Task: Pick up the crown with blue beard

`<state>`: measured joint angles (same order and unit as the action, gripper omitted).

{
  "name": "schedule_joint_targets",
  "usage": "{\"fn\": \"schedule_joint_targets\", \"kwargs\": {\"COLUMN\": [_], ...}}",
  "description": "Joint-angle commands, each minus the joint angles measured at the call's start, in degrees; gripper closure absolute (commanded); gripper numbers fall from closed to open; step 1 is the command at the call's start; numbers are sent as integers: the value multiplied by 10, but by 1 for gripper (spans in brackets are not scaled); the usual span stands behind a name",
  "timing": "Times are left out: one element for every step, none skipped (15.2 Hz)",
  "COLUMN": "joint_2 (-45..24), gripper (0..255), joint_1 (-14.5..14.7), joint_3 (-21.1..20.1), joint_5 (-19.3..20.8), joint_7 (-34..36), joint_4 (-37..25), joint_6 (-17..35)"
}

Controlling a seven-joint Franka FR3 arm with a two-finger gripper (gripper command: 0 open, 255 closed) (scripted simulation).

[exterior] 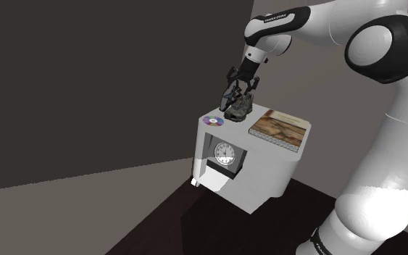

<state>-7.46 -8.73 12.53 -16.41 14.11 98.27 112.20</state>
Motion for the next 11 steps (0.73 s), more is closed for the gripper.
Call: {"fn": "schedule_joint_targets", "kwargs": {"joint_2": [0,0,0,0,0,0,1,1,0,-1,-1], "gripper": [255,255,255,255,255,255,255,255,255,255,255], "joint_1": [0,0,0,0,0,0,0,0,0,0,0], "joint_3": [0,0,0,0,0,0,0,0,0,0,0], "joint_5": [0,0,0,0,0,0,0,0,0,-1,0], "joint_7": [0,-1,-1,-1,-1,-1,-1,-1,0,-1,1], "joint_4": [2,2,2,2,2,2,3,3,3,1,-5], "joint_6": [3,3,2,2,2,3,3,3,3,3,-4]}}
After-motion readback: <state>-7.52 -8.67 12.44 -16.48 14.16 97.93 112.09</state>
